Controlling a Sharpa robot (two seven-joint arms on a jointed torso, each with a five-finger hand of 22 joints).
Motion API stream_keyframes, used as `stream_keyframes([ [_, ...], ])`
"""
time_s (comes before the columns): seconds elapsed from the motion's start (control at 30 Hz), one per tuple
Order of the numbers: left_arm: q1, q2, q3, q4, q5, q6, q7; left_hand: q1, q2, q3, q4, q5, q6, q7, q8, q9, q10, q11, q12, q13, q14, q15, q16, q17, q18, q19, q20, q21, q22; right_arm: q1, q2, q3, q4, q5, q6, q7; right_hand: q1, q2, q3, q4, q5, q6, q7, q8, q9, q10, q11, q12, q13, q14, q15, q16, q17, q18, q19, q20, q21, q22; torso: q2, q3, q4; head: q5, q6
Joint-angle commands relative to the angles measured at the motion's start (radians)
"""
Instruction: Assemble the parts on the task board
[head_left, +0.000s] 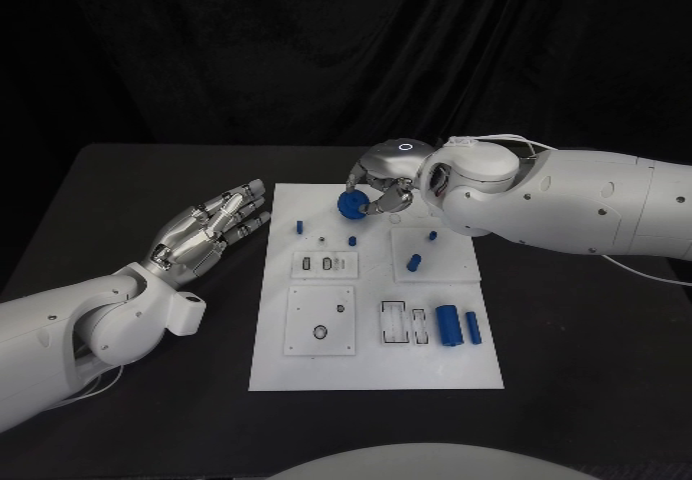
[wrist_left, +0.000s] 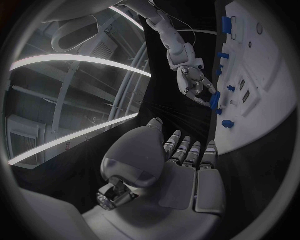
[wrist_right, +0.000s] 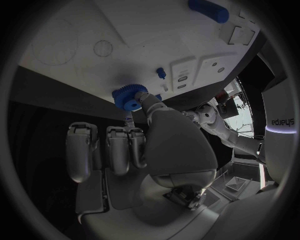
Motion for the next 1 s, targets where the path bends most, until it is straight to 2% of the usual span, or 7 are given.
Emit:
stream_keyframes([
  [0.03,-0.001,0.003,0.001,0.000,0.000,0.014,0.119,0.012,0.001,0.005,0.000,0.004,-0.005,0.005,0.002,0.001,0.000,0.006,0.001,0.000,0.000,0.010,-0.001,0.000,0.015,0.000,0.007,-0.003,0.001,-0.006,0.015,0.001,-0.017,-0.007,0.032,0.021,-0.008,0.003,0.008,-0.001,-0.007,-0.008,0.000,0.195,0.303,0.104,0.009,0.003,0.263,0.106,0.006,0.003,0.263,-0.003,0.034,0.003,0.000,0.192,0.000,0.0004,-0.0006,0.002,-0.005],
  [0.17,-0.001,0.003,0.001,-0.002,0.000,0.014,0.119,0.012,0.001,0.005,0.000,0.004,-0.005,0.005,0.002,0.001,0.000,0.006,0.001,0.000,0.000,0.010,-0.001,0.000,0.015,0.000,0.007,-0.003,0.001,-0.010,0.033,0.001,-0.033,-0.007,0.048,0.019,-0.011,0.001,0.016,0.000,-0.016,-0.017,0.003,0.175,0.293,0.104,0.013,0.003,0.263,0.106,0.008,0.003,0.263,-0.002,0.031,0.006,-0.004,0.189,0.000,0.0008,0.0007,0.000,-0.009],
  [0.3,-0.001,0.004,0.001,-0.001,0.000,0.015,0.118,0.012,0.001,0.007,0.000,0.004,-0.003,0.006,0.002,0.001,0.000,0.008,0.002,0.000,0.000,0.011,-0.001,0.000,0.015,0.000,0.008,-0.003,0.001,-0.013,0.044,0.001,-0.045,-0.007,0.060,0.017,-0.019,-0.006,0.032,0.004,-0.024,-0.027,0.009,0.128,0.267,0.104,0.018,0.003,0.263,0.106,0.013,0.003,0.263,0.001,0.025,0.011,-0.011,0.185,0.000,0.0013,-0.0008,0.001,-0.011],
  [0.5,-0.001,0.003,0.001,-0.002,0.000,0.015,0.118,0.012,0.001,0.007,0.000,0.004,-0.003,0.006,0.002,0.001,0.000,0.008,0.002,0.000,0.000,0.011,-0.001,0.000,0.015,0.000,0.008,-0.003,0.001,-0.015,0.055,0.001,-0.056,-0.007,0.065,0.015,-0.029,-0.022,0.066,0.009,-0.028,-0.046,0.017,0.034,0.202,0.104,0.024,0.003,0.263,0.106,0.018,0.003,0.263,0.006,0.013,0.017,-0.028,0.175,0.000,0.0012,-0.0002,-0.001,-0.013],
  [0.63,-0.001,0.004,0.001,-0.002,0.000,0.015,0.117,0.012,0.001,0.007,0.000,0.004,-0.003,0.006,0.002,0.001,0.000,0.008,0.002,0.000,0.000,0.011,-0.001,0.000,0.015,0.000,0.008,-0.003,0.001,-0.016,0.061,0.001,-0.061,-0.007,0.068,0.013,-0.030,-0.032,0.091,0.009,-0.027,-0.077,0.016,-0.029,0.153,0.104,0.023,0.003,0.263,0.106,0.021,0.003,0.263,0.022,-0.029,0.017,-0.080,0.137,0.000,0.0013,-0.0016,-0.001,-0.014],
  [0.8,-0.001,0.005,0.001,-0.003,0.000,0.016,0.117,0.012,0.001,0.007,0.000,0.004,-0.003,0.006,0.002,0.001,0.000,0.008,0.002,0.000,0.000,0.011,-0.001,0.000,0.015,0.000,0.008,-0.003,0.001,-0.016,0.066,0.001,-0.066,-0.007,0.070,0.013,-0.028,-0.041,0.112,0.003,-0.029,-0.158,-0.002,-0.097,0.085,0.084,0.011,-0.011,0.246,0.088,0.011,-0.032,0.232,0.034,-0.061,0.012,-0.128,0.107,0.000,0.0019,-0.0019,0.001,-0.017],
  [1.0,-0.001,0.004,0.001,-0.003,0.000,0.016,0.116,0.012,0.001,0.007,0.000,0.004,-0.003,0.006,0.002,0.001,0.000,0.008,0.002,0.000,0.000,0.011,-0.001,0.000,0.015,0.000,0.008,-0.003,0.001,-0.016,0.071,0.001,-0.073,-0.007,0.086,0.002,-0.030,-0.040,0.118,-0.001,-0.034,-0.344,-0.018,-0.110,-0.024,0.056,-0.003,-0.033,0.219,0.082,0.000,-0.045,0.221,0.038,-0.071,0.001,-0.151,0.096,0.000,0.0011,-0.0016,0.001,-0.018],
])
